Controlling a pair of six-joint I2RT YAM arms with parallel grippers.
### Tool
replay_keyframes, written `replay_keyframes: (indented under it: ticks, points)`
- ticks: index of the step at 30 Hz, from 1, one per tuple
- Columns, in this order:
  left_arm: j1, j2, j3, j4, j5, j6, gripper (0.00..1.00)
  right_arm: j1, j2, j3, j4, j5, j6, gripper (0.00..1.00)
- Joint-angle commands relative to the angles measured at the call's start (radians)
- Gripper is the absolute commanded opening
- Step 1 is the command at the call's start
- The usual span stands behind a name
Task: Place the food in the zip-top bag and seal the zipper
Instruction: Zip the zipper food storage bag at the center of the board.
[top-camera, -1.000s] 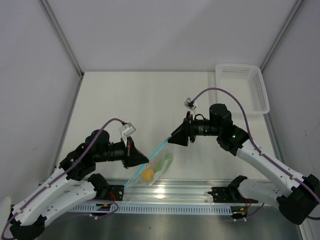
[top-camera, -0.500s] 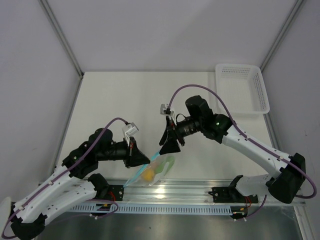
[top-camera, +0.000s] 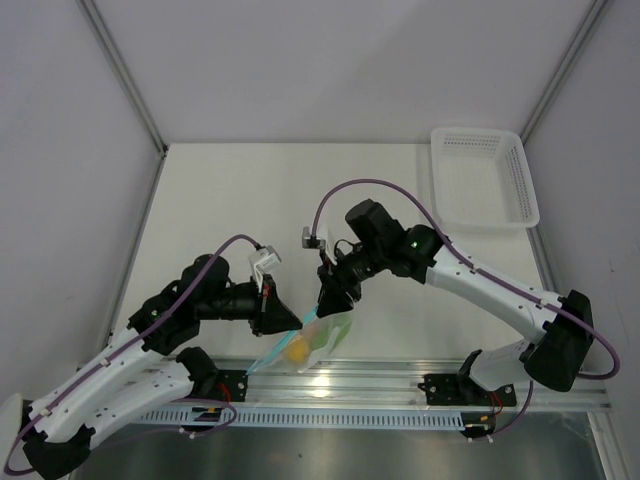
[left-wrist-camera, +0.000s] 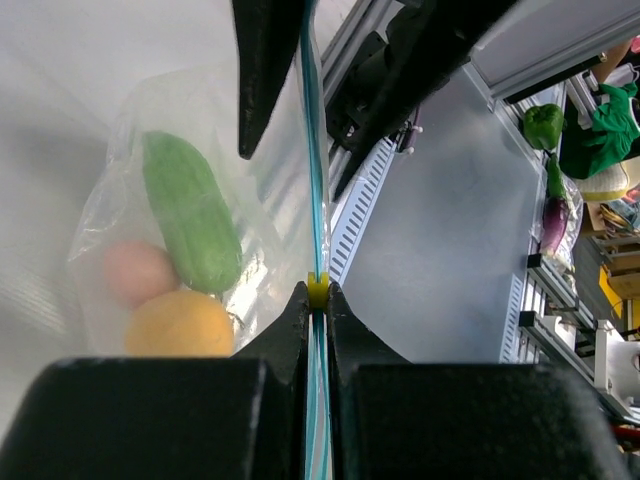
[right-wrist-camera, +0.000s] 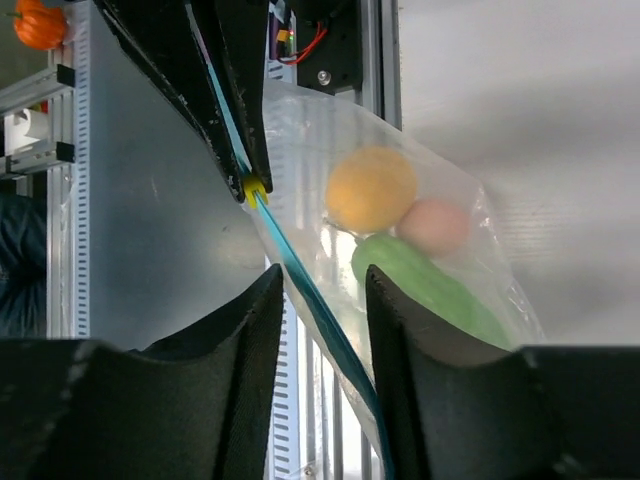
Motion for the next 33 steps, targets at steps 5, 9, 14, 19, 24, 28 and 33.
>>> replay_keyframes:
  ticks: [5, 9, 14, 19, 24, 28, 33]
  points:
    - [0.004, 0.001, 0.027, 0.040, 0.022, 0.003, 0.01, 0.035, 0.022, 0.061, -0.023, 0.068, -0.030, 0.23]
    - [0.004, -0.003, 0.025, 0.028, 0.016, 0.004, 0.01, 0.036, 0.023, 0.053, -0.009, 0.078, -0.017, 0.07]
    - [0.004, -0.019, 0.025, 0.011, -0.002, 0.009, 0.01, 0.036, 0.016, 0.027, 0.022, 0.179, 0.025, 0.00]
    - [0.004, -0.045, 0.024, -0.023, -0.042, 0.016, 0.01, 0.033, -0.033, -0.022, 0.089, 0.336, 0.088, 0.00]
    - [0.004, -0.071, 0.029, -0.062, -0.094, 0.016, 0.02, -0.016, -0.064, -0.080, 0.138, 0.342, 0.184, 0.00]
    - [0.004, -0.097, 0.032, -0.082, -0.124, 0.013, 0.04, -0.041, -0.101, -0.132, 0.195, 0.384, 0.232, 0.00]
    - [0.004, -0.126, 0.026, -0.105, -0.145, -0.003, 0.05, -0.068, -0.150, -0.194, 0.236, 0.425, 0.290, 0.00]
